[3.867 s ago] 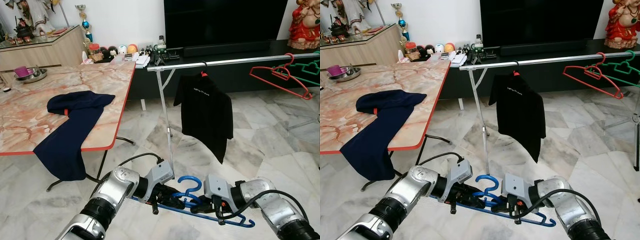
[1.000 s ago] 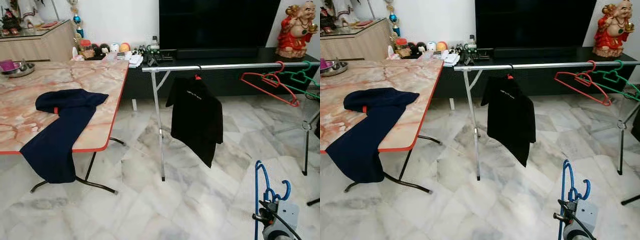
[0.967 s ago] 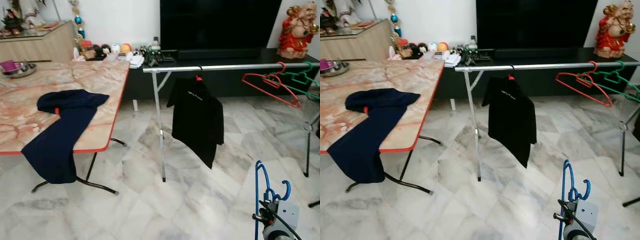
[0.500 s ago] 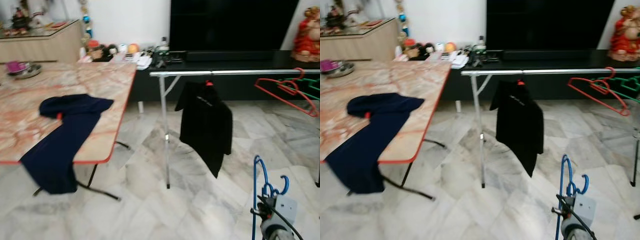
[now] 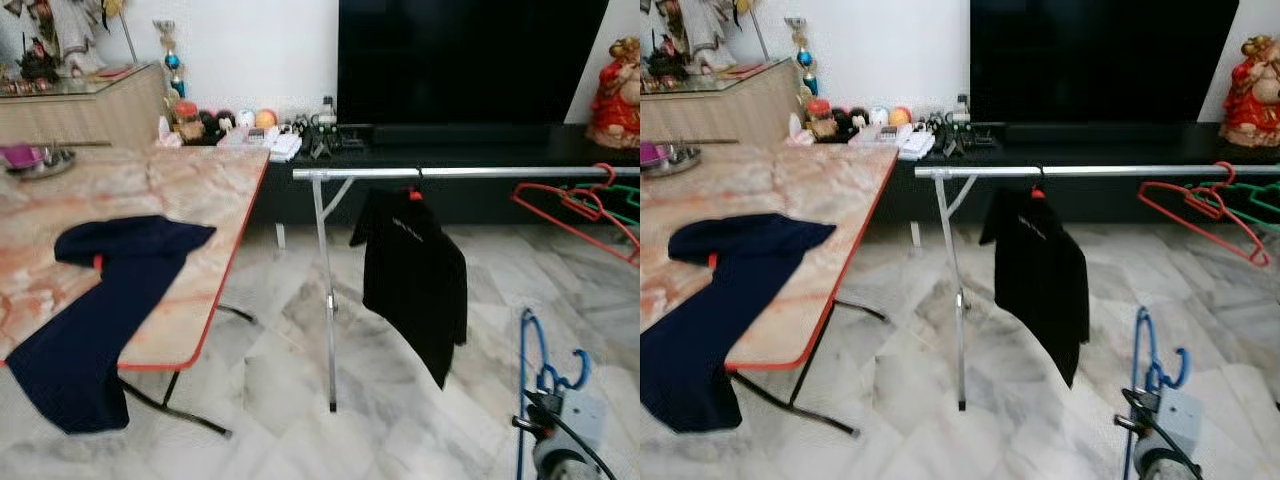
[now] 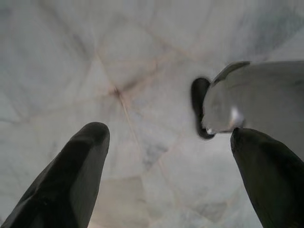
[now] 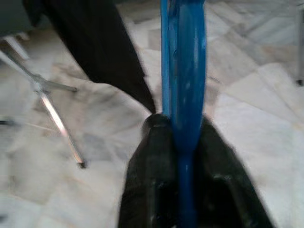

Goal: Hang hanger

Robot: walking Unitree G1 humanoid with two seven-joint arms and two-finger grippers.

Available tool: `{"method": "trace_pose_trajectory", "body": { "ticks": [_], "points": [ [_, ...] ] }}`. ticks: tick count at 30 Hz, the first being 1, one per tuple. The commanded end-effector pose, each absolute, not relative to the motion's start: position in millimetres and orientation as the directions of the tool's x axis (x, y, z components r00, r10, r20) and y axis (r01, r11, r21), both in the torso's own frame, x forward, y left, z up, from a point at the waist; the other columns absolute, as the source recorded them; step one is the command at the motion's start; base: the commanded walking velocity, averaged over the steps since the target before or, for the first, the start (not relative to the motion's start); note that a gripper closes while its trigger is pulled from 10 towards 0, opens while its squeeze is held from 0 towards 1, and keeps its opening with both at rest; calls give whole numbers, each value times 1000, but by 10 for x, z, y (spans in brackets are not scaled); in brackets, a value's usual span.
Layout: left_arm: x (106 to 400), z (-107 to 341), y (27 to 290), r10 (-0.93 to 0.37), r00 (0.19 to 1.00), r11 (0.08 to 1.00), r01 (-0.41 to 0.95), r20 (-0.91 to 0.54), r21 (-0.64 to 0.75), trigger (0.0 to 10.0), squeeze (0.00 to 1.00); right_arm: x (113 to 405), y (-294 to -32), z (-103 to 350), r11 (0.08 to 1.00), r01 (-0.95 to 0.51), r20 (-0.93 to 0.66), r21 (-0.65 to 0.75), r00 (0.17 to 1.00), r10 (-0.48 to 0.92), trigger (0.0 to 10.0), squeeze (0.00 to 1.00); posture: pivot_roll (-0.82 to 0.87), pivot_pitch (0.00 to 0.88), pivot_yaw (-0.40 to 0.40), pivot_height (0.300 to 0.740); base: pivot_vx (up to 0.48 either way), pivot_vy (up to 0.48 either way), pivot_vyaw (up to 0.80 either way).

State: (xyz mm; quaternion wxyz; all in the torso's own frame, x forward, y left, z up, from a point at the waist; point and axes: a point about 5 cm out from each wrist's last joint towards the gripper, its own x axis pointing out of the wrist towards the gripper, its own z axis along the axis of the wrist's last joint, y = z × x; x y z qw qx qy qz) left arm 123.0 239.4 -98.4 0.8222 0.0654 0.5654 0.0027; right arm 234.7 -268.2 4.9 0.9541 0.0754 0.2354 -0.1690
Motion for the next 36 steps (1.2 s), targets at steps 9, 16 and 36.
{"method": "trace_pose_trajectory", "body": {
  "ticks": [9, 16, 36],
  "points": [
    [1237, -957, 2484, 89, 355, 989, 80, -930, 125, 10000, 0, 2442, -2594, 99, 943, 326, -452, 67, 853, -263, 10000, 0, 10, 15, -1, 740, 310, 0, 0],
    [1252, -947, 2502, 88, 358, 988, 86, -930, 127, 10000, 0, 2461, -2562, 100, 945, 321, -449, 68, 855, -258, 10000, 0, 13, 16, 2, 740, 308, 0, 0],
    [1247, -942, 2524, 94, 357, 981, 127, -930, 148, 10000, 0, 2482, -2545, 103, 953, 300, -445, 51, 861, -247, 10000, 0, 15, 7, -2, 740, 27, -78, 0]
  ]
}}
